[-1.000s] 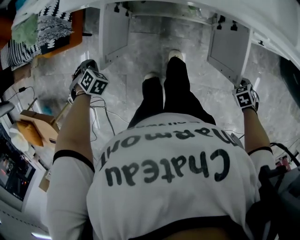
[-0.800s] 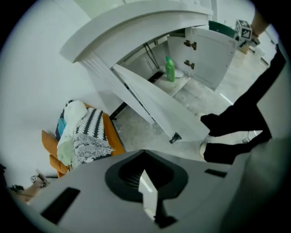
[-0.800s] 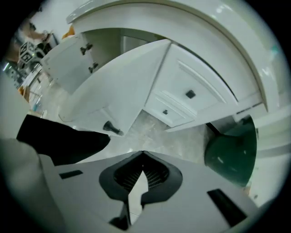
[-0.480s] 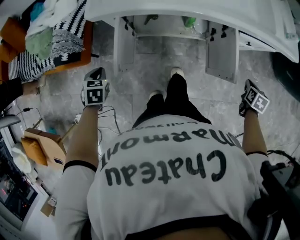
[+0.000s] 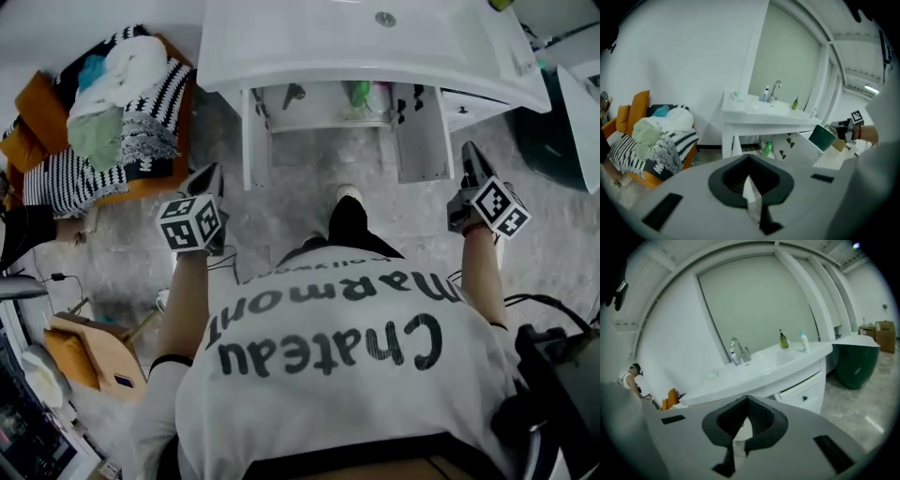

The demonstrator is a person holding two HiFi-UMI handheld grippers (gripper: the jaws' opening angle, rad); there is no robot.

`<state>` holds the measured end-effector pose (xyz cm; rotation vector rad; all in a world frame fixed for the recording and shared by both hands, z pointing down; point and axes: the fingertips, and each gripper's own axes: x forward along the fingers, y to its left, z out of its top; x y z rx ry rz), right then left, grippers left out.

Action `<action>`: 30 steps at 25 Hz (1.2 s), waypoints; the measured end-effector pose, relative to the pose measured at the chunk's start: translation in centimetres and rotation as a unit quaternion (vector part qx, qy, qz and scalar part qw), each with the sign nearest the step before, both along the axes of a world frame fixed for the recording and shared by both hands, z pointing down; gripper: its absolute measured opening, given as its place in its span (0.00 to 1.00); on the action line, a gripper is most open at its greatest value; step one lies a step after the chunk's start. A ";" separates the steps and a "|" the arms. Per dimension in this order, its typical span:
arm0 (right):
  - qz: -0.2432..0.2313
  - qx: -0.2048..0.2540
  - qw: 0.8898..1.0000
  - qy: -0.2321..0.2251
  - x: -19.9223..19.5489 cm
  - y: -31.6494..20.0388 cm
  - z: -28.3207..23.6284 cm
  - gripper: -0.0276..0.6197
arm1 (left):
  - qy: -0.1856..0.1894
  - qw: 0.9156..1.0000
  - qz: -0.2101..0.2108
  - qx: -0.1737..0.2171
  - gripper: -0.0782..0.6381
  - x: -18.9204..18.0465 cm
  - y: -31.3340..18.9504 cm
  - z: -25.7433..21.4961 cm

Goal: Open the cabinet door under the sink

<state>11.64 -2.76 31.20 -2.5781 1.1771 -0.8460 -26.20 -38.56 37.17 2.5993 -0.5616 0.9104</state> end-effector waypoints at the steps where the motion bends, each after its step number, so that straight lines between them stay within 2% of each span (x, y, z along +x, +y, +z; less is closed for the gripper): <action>1: -0.015 0.021 1.000 0.008 -0.9 -1.4 -1.9 0.06 | 0.018 1.000 0.008 0.004 0.12 0.6 0.2 -1.5; 3: -0.046 0.068 0.996 0.023 -2.7 -4.3 -5.8 0.06 | 0.073 0.997 0.010 -0.003 0.12 2.0 0.7 -4.9; 6: -0.101 0.114 0.987 0.056 -6.4 -8.2 -11.0 0.06 | 0.154 0.988 0.021 -0.016 0.12 4.2 2.2 -10.1; 10: -0.166 0.107 0.976 0.096 -11.5 -10.9 -14.0 0.06 | 0.229 0.972 0.056 -0.007 0.12 6.6 5.4 -15.6; 14: -0.220 0.094 0.964 0.117 -15.3 -11.7 -14.9 0.06 | 0.286 0.955 0.072 -0.023 0.12 8.0 9.4 -19.3; 16: -0.243 0.083 0.958 0.126 -16.7 -11.7 -14.9 0.06 | 0.289 0.953 0.091 -0.026 0.12 8.0 11.4 -19.7; 21: -0.278 0.069 0.949 0.136 -18.2 -10.9 -14.8 0.06 | 0.249 0.961 0.122 0.009 0.12 6.9 14.3 -19.2; 24: -0.289 0.070 0.945 0.133 -18.2 -9.7 -14.9 0.06 | 0.240 0.964 0.113 0.028 0.12 6.2 15.0 -19.1; 27: -0.297 0.067 0.944 0.126 -17.9 -8.3 -14.7 0.06 | 0.237 0.967 0.094 0.023 0.12 6.0 16.1 -19.0; 30: -0.304 0.069 0.943 0.118 -17.7 -6.5 -14.9 0.06 | 0.232 0.968 0.092 0.023 0.12 6.2 17.9 -19.1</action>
